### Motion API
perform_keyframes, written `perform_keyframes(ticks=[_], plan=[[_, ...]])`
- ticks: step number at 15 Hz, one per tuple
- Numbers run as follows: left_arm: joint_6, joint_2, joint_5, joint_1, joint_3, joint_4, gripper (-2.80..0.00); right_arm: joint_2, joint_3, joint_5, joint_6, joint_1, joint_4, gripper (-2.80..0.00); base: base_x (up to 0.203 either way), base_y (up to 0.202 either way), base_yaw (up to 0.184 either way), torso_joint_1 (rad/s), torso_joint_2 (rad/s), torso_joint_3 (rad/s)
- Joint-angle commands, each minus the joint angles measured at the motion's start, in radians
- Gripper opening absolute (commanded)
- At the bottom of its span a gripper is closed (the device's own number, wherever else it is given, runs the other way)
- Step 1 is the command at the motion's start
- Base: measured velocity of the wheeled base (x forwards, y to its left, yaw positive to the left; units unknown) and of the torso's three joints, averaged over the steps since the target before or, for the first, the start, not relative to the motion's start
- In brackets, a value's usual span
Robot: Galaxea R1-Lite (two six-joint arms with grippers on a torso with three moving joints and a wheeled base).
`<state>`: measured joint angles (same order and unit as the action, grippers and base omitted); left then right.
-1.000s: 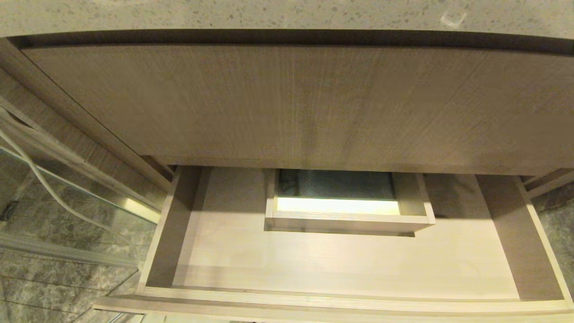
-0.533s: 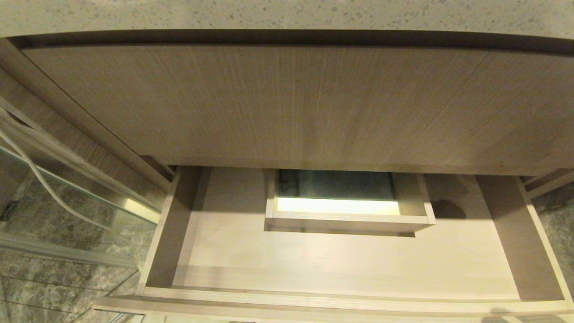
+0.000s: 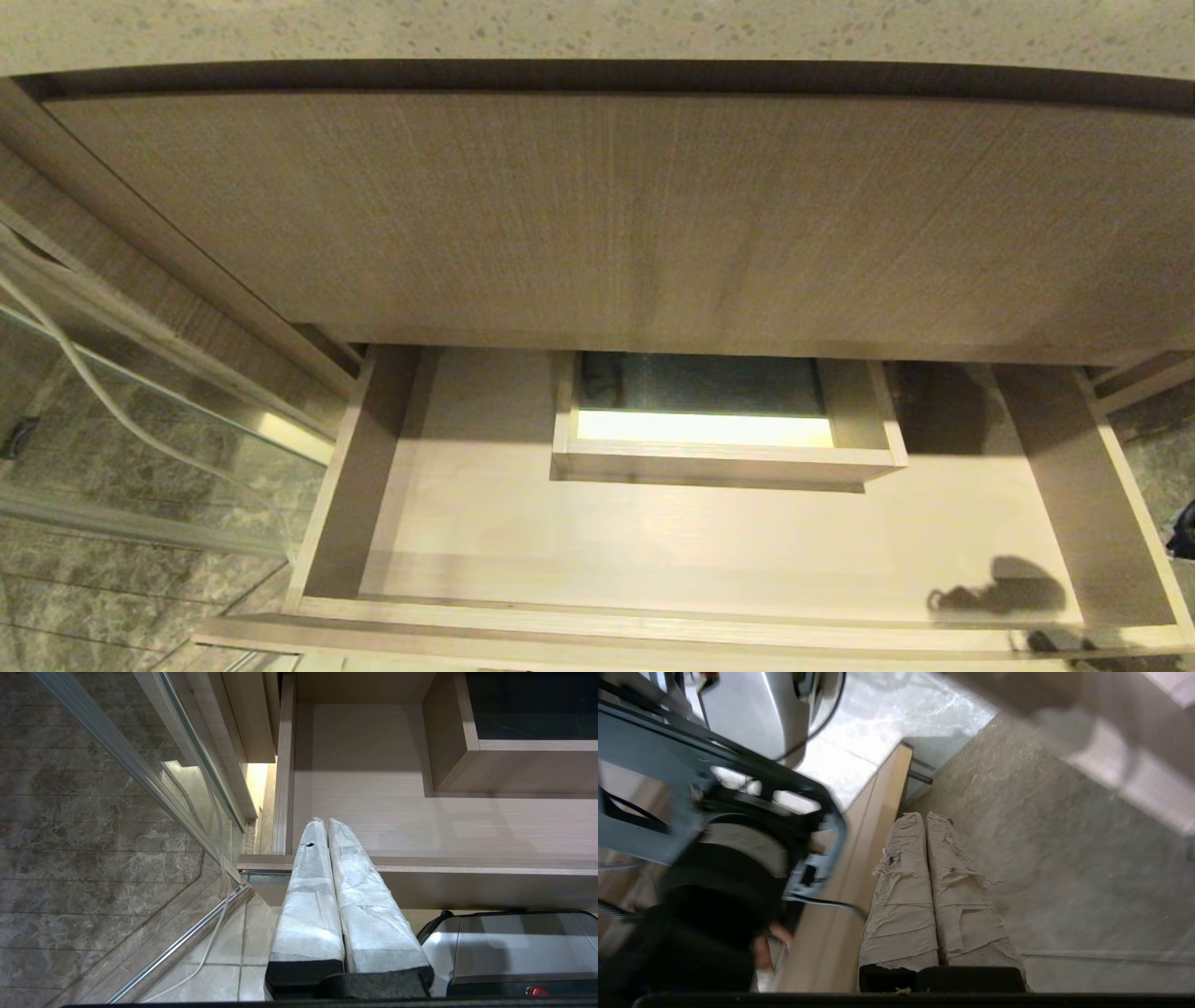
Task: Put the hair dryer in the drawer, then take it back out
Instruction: Close the drawer
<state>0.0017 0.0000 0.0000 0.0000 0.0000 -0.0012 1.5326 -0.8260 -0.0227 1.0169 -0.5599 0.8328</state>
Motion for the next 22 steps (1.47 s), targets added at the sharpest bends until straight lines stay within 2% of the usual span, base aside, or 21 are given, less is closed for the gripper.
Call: perform_keyframes(ticks=[1,6,8,13,22], plan=[[0.000,-0.001,0.000,0.000,0.000,0.000,-2.80,0.193,-0.068,0.016,0.057,-0.021,0.003,-2.80,0.000,0.000,0.000,0.000,0.00,0.000],[0.000,-0.001,0.000,0.000,0.000,0.000,-2.80,0.322,-0.157,0.028,0.096,-0.030,0.008,-2.80,0.000,0.000,0.000,0.000,0.00,0.000],[0.000,-0.001,0.000,0.000,0.000,0.000,-2.80,0.332,-0.155,0.042,0.142,-0.037,0.026,-2.80,0.000,0.000,0.000,0.000,0.00,0.000],[0.000,0.000,0.000,0.000,0.000,0.000,-2.80,0.397,-0.159,0.061,0.193,-0.063,0.038,-2.80,0.000,0.000,0.000,0.000,0.00,0.000],[0.000,-0.001,0.000,0.000,0.000,0.000,-2.80,0.443,-0.157,0.037,0.209,-0.069,0.026,-2.80,0.000,0.000,0.000,0.000,0.00,0.000]])
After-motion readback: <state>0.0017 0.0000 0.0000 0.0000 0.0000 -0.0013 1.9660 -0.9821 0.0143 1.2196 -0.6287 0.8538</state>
